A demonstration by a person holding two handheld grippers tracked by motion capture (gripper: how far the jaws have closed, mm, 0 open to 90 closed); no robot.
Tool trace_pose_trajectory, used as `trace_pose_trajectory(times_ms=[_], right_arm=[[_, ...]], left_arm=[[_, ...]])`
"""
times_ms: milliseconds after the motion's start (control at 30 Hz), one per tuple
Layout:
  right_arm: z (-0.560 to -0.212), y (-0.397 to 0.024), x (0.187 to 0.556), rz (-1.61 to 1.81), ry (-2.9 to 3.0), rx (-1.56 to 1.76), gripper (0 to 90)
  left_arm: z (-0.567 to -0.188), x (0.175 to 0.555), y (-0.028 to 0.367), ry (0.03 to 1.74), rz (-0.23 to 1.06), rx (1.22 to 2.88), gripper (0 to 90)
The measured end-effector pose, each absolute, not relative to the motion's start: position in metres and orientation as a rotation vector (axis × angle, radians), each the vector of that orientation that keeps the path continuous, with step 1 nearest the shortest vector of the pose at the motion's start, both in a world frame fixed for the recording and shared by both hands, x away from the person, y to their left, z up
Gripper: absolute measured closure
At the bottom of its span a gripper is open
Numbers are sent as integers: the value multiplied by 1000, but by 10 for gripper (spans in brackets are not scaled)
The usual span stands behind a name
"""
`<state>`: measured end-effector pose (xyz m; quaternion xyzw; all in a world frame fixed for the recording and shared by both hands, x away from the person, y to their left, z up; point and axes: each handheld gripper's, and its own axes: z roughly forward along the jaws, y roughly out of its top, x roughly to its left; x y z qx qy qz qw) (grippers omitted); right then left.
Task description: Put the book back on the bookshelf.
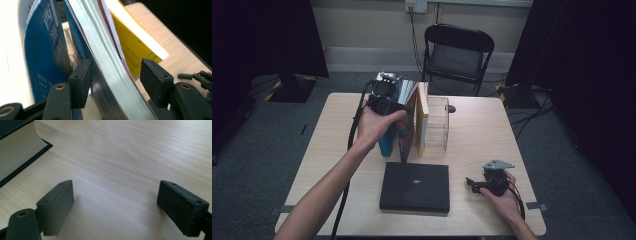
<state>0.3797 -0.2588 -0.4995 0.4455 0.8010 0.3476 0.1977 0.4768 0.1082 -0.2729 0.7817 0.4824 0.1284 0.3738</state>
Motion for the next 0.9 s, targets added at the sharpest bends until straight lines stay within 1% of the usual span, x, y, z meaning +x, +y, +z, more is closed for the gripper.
trace_pose_trajectory(times_ms=[33,100,200,300,333,400,500,567,733,900], right_arm=[[-500,-259,380,973,2242,1247,138],[-500,-259,380,974,2242,1247,138],[-500,-259,380,974,2243,1246,138],[-500,-259,380,974,2243,1246,138],[-500,-259,380,974,2244,1245,138],[-500,-259,380,975,2244,1246,138],[-500,-259,380,975,2246,1243,138],[-500,-259,380,975,2246,1242,138],[-500,-259,380,975,2246,1242,138],[-500,-259,380,975,2246,1242,138]], left_arm=[[-272,480,105,1246,337,2015,431],[-273,485,100,1269,309,2057,426],[-270,489,96,1289,348,2064,443],[-268,496,94,1304,341,2125,491],[-268,497,95,1305,346,2116,535],[-266,498,95,1295,363,2140,590],[-264,500,95,1277,357,2157,653],[-264,502,95,1287,339,2161,640],[-262,510,87,1353,347,2170,533],[-266,521,79,1399,321,2197,506]])
